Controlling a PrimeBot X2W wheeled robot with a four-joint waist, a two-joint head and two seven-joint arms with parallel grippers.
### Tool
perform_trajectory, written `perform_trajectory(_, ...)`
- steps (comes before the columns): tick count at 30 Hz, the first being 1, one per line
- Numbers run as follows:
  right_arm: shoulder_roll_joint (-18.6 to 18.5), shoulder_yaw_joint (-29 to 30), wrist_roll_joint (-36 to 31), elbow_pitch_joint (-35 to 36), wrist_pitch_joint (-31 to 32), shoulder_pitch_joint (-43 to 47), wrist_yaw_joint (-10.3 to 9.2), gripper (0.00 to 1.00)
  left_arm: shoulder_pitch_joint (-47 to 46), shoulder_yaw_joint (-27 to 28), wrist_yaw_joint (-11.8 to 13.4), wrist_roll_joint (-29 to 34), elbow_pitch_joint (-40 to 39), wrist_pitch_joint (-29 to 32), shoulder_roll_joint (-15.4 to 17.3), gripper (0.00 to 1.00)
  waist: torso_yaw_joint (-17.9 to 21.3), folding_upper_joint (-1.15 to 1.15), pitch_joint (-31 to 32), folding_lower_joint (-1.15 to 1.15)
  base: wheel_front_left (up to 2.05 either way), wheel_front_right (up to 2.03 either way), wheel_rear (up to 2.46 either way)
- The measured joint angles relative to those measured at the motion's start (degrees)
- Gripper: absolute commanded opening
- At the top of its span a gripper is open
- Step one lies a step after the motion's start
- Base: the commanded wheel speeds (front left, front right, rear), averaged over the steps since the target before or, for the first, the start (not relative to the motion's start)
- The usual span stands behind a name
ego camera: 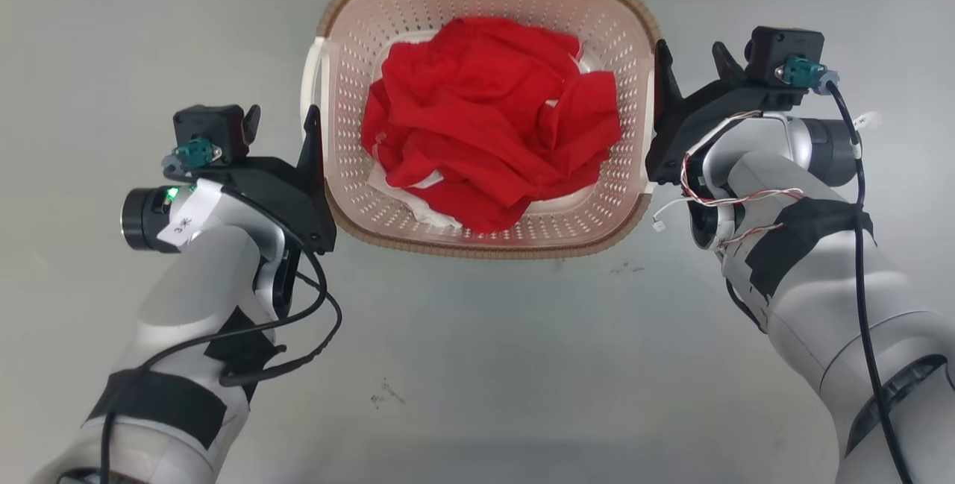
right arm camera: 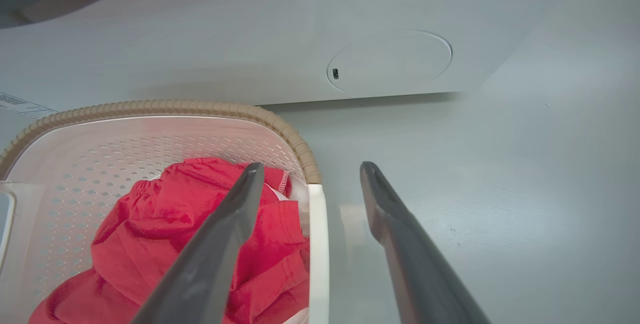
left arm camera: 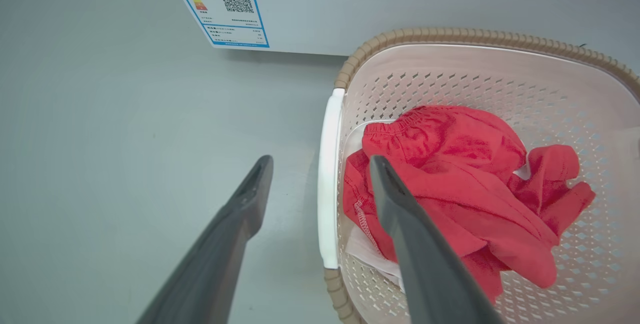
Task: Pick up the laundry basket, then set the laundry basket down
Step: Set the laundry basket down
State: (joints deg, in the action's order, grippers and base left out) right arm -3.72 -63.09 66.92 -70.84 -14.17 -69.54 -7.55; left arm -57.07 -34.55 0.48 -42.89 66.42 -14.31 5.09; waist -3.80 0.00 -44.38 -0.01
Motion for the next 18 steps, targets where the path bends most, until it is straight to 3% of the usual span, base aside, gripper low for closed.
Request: perform_trajectory(18, 0.11, 2.58, -0.38, 5.56, -0.12, 9.99, -0.01, 1.0, 13.06, 6.38, 1.11, 0.86, -9.65, -0.03, 2.58, 1.0, 1.8, 0.0, 15.11, 0.0, 0.0, 0.0, 0.0)
